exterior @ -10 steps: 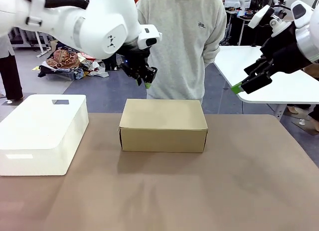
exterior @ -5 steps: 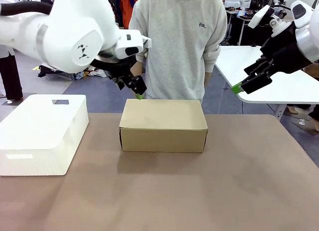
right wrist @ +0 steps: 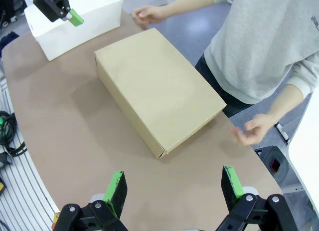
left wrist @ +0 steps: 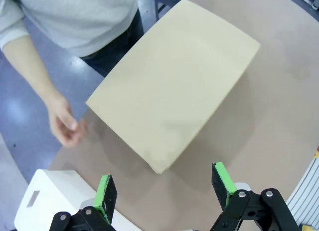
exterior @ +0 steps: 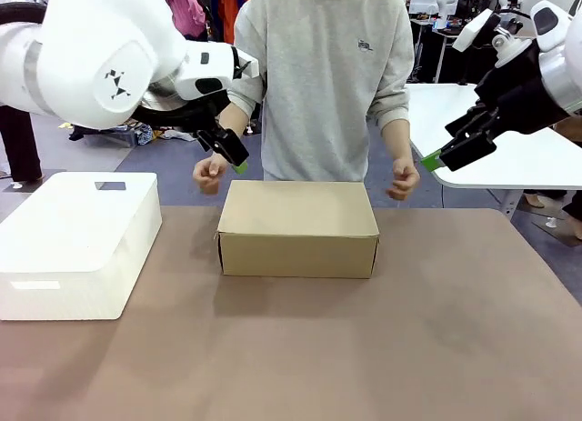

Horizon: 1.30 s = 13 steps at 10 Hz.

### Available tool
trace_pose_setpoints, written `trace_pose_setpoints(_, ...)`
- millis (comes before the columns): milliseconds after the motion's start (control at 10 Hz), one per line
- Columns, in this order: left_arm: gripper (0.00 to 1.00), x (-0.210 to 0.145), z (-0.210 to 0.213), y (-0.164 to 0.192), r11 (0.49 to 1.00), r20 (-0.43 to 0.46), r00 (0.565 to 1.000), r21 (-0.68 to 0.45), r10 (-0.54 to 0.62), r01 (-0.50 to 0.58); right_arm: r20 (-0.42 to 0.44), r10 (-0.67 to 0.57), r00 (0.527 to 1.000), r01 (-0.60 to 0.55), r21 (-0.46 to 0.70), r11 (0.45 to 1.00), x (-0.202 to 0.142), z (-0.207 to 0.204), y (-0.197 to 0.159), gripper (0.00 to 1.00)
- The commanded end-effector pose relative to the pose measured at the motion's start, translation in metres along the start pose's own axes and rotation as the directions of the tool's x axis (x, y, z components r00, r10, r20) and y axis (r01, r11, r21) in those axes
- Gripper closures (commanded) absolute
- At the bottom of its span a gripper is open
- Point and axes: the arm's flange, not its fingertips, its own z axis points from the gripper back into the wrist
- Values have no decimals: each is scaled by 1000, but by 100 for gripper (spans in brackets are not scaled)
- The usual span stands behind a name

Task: Pack the shoes into the box.
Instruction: Press down on the lid of the Shoes Box.

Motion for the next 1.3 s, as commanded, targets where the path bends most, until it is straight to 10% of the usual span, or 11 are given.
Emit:
trace_pose_setpoints(0, 0, -5, 2, 10, 997, 17, 998, -48, -60, 61, -4, 6, 1000, -6, -6, 1000, 0, 1, -1, 0)
trace_pose_setpoints(1200, 0, -1, 0, 4, 1000, 5, 1000, -10, -25, 26, -4, 6, 1000, -6, -6, 1000, 0, 1, -1, 0)
